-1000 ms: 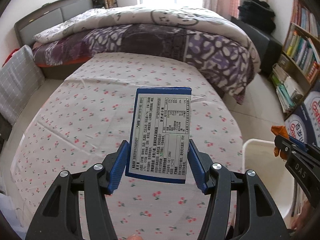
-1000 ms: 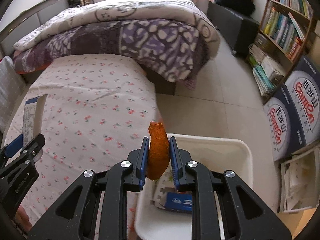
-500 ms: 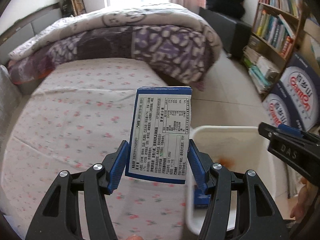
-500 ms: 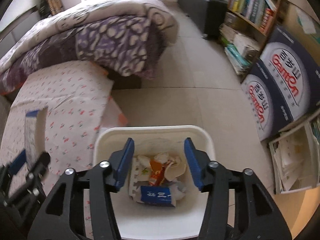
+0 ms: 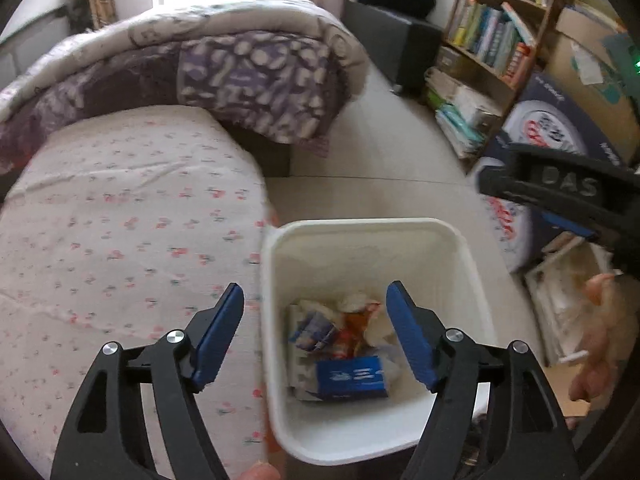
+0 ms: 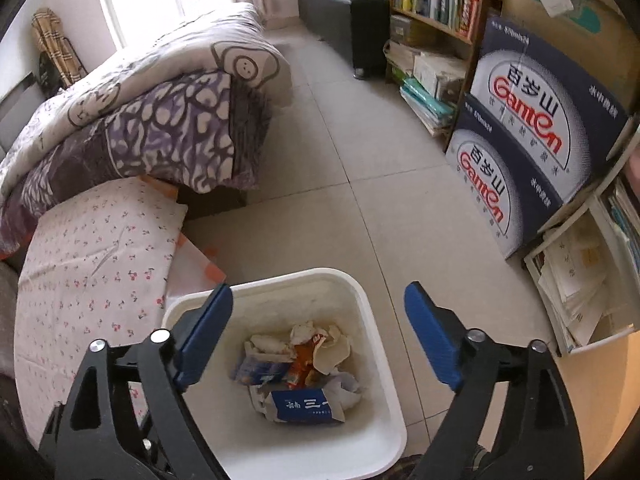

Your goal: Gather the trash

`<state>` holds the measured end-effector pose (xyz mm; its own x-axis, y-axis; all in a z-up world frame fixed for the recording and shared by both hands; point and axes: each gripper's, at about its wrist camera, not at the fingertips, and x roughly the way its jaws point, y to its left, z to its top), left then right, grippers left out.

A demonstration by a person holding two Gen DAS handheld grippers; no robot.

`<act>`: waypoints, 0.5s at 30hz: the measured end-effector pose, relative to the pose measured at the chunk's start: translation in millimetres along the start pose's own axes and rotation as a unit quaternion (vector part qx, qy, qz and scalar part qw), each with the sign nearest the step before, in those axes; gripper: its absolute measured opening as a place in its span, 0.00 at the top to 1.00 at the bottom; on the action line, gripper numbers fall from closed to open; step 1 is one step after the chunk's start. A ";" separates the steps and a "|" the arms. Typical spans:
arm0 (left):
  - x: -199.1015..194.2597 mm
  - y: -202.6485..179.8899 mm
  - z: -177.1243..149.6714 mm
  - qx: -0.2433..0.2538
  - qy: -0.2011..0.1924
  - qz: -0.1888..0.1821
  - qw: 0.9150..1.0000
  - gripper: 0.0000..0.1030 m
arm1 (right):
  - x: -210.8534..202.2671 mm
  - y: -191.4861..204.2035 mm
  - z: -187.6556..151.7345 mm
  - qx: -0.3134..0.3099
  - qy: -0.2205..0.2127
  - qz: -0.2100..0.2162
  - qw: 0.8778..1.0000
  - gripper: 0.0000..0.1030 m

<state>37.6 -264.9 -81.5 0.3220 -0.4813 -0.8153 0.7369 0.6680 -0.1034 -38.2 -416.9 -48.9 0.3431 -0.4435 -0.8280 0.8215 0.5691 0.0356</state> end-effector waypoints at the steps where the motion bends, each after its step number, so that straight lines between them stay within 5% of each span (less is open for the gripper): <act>1: -2.4 3.4 -0.7 -0.002 -0.008 0.020 1.000 0.28 | -2.8 5.1 -1.2 -0.009 -0.007 -0.003 1.000 0.16; 9: -33.5 54.8 2.9 -0.044 -0.075 0.151 0.985 0.12 | -27.0 45.3 -13.0 -0.051 -0.077 -0.025 0.995 0.07; 15: -55.9 98.1 4.9 -0.094 -0.097 0.190 0.972 0.08 | -37.6 69.8 -23.0 -0.063 -0.111 -0.025 0.991 0.07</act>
<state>94.8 -175.2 -43.3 0.6700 -0.2653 -0.6933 0.4268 0.9019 0.0673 -4.2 -344.6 -28.1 0.4073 -0.6071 -0.6822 0.7811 0.6187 -0.0842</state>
